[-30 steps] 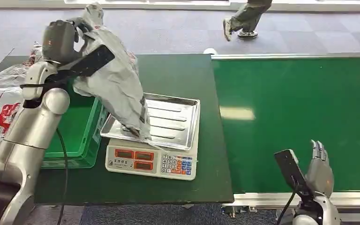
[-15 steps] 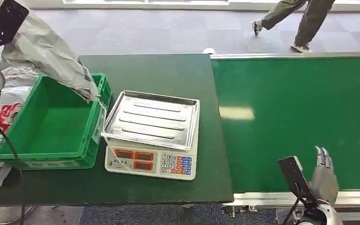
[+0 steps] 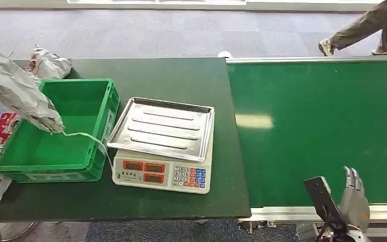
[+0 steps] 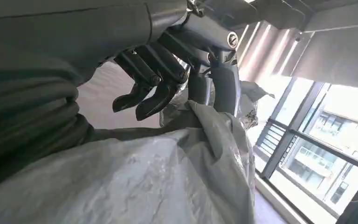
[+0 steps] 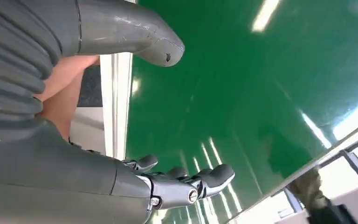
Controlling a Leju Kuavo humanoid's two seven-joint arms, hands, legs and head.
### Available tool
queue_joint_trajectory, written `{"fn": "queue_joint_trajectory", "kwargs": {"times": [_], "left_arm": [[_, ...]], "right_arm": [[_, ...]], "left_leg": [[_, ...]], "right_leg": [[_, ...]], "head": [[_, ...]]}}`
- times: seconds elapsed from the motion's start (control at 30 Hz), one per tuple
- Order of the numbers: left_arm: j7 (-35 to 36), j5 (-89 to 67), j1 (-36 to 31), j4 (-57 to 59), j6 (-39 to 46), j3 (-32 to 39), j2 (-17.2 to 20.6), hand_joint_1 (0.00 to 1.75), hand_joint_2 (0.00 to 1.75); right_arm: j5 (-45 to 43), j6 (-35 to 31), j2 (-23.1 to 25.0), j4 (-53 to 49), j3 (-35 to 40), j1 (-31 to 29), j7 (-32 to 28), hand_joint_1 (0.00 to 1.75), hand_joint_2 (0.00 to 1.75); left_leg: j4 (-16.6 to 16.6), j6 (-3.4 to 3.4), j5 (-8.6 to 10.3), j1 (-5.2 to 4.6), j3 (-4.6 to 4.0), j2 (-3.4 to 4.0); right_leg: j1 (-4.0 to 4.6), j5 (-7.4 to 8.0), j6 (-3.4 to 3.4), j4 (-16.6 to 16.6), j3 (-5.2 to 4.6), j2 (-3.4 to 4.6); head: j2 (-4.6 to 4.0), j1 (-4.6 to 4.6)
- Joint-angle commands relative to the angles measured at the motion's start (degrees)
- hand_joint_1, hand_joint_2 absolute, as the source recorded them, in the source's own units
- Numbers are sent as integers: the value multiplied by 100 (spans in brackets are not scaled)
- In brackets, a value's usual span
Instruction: Moved the parcel from conveyor to table for the left to box.
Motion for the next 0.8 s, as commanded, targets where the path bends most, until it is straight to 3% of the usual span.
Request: {"fn": "queue_joint_trajectory", "kwargs": {"times": [0.03, 0.07, 0.1, 0.17, 0.27, 0.3, 0.37, 0.4, 0.53, 0.57, 0.6, 0.7, 0.73, 0.8], "left_arm": [[-496, 461, 2267, -563, -425, 872, -232, 19, 175], [-554, 476, 2761, -1063, -478, 935, -358, 0, 175], [-691, 781, 3217, -1613, -736, 1089, -568, 0, 0], [-592, 1224, 4175, -2982, -1173, 1182, -1023, 0, 0], [-671, 2577, 5060, -4499, -1875, 1069, -1776, 0, 0], [-589, 2593, 5129, -4607, -1824, 975, -1796, 0, 0], [-772, 3001, 5334, -5097, -1654, 883, -2327, 0, 0], [-795, 3035, 5447, -5329, -1335, 615, -2480, 0, 0], [-843, 3022, 5558, -5505, -826, 384, -2576, 0, 0], [-1049, 3460, 5601, -5601, -708, 461, -2801, 0, 0], [-1170, 3748, 5687, -5731, -622, 444, -2967, 0, 0], [-1653, 4211, 5908, -6085, 90, 387, -3337, 0, 0], [-1692, 4307, 5944, -6164, 225, 347, -3361, 0, 0], [-1776, 4900, 6007, -6245, 188, 255, -3364, 0, 0]], "right_arm": [[260, 270, 633, -401, -570, 236, -124, 0, 175], [319, 317, 702, -467, -624, 225, -163, 0, 175], [385, 340, 761, -530, -680, 220, -169, 0, 175], [442, 366, 846, -684, -759, 248, -250, 0, 175], [513, 50, 998, -835, -790, 175, -459, 0, 175], [537, 21, 994, -831, -760, 156, -467, 0, 175], [560, -221, 1140, -911, -705, 40, -583, 0, 175], [619, -328, 1161, -968, -620, 11, -560, 0, 175], [643, -470, 1184, -1043, -536, 15, -543, 0, 175], [508, -590, 1230, -1094, -534, 24, -687, 0, 175], [543, -713, 1267, -1152, -547, 51, -730, 0, 0], [526, -820, 1267, -1351, -446, 164, -982, 0, 0], [530, -845, 1257, -1389, -402, 166, -1041, 0, 175], [434, -1209, 1224, -1479, -272, 175, -1423, 0, 175]], "left_leg": [[-42, 3, 3, -19, 52, 23], [-69, 3, 7, -25, 78, 35], [-48, -1, -3, -26, 62, 28], [-47, 1, -3, -34, 64, 18], [-33, 0, -10, -37, 48, 26], [-36, 3, -15, -39, 55, 21], [-41, 9, -30, -31, 75, 46], [-20, 5, -24, -35, 34, 45], [-6, 19, -46, -31, 28, 57], [-8, 19, -47, -30, 34, 55], [-9, 20, -51, -29, 39, 59], [-4, 22, -50, -35, 23, 53], [-7, 21, -52, -32, 32, 55], [-1, 21, -54, -29, 27, 57]], "right_leg": [[-18, -1, -8, -22, 36, 4], [-24, 3, -11, -40, 53, 10], [-20, -1, -7, -27, 41, 6], [-27, -10, -9, -26, 39, -5], [-23, -15, -6, -21, 21, 13], [-25, -19, -4, -28, 32, 3], [-14, -21, -9, -43, 51, 15], [-21, -15, -3, -20, 12, 33], [-30, -22, 2, -12, 4, 37], [-27, -25, 2, -15, 14, 32], [-26, -29, 0, -15, 19, 29], [-35, -29, 12, -6, 3, 35], [-31, -31, 9, -10, 12, 32], [-26, -30, 12, -9, 8, 36]], "head": [[0, -2], [0, 0], [0, 0], [0, -4], [0, -4], [0, -7], [0, 2], [0, 0], [0, -2], [0, -2], [0, 0], [0, -2], [0, -4], [0, 0]]}}
